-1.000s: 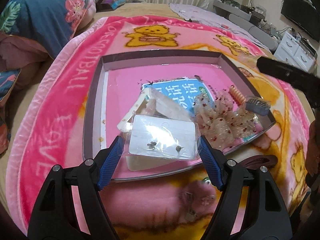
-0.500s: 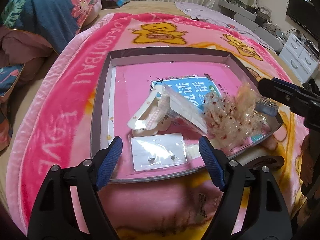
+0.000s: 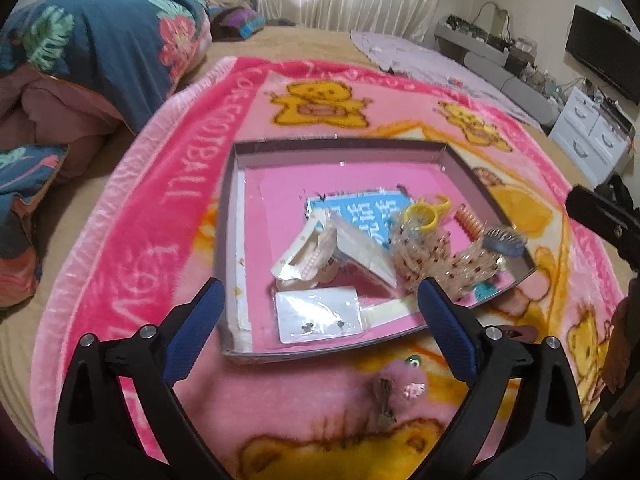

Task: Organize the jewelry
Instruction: 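Withdraw both tools from the box toward the last two accessories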

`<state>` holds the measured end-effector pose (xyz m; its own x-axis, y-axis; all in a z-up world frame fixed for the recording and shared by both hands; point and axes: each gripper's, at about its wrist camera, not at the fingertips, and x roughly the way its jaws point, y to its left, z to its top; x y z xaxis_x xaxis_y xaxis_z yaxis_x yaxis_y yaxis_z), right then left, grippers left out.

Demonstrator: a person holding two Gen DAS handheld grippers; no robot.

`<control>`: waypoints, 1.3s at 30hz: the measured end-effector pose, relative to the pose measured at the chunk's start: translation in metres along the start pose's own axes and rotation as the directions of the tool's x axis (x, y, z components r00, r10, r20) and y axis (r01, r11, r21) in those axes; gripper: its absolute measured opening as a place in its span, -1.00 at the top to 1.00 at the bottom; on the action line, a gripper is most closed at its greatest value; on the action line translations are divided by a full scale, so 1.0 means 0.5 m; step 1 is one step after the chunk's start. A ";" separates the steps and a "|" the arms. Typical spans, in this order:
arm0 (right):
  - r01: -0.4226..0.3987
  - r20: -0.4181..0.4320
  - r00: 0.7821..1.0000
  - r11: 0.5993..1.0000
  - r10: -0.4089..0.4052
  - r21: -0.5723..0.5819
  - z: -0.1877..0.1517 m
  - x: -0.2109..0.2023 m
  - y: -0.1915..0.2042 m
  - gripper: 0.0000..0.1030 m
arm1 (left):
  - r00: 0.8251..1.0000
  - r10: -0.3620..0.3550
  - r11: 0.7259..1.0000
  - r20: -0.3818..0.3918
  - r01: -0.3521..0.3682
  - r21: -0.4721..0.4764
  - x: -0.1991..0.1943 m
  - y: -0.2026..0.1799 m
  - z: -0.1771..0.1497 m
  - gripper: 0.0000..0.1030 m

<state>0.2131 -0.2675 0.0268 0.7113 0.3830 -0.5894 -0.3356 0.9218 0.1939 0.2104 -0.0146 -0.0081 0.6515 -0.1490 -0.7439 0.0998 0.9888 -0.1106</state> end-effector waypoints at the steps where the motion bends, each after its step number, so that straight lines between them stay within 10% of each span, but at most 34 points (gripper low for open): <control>1: 0.000 0.008 1.000 1.000 0.000 -0.002 -0.001 -0.009 0.002 -0.91 | 1.000 0.000 1.000 0.009 0.000 0.001 -0.008 -0.003 0.000 -0.80; 19: 0.067 0.069 0.996 0.995 -0.062 -0.071 -0.070 -0.141 0.036 -0.92 | 0.995 -0.019 1.000 0.101 0.018 0.010 -0.146 -0.024 -0.044 -0.81; 39: 0.132 -0.002 0.991 0.976 -0.134 -0.173 -0.163 -0.125 0.038 -0.92 | 1.000 -0.004 1.000 -0.018 0.004 0.024 -0.115 -0.014 -0.135 -0.81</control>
<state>0.1119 -0.2788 0.0036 0.7489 0.2556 -0.6114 -0.3405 0.9399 -0.0241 0.1215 -0.0125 -0.0089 0.6371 -0.1525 -0.7555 0.1206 0.9879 -0.0977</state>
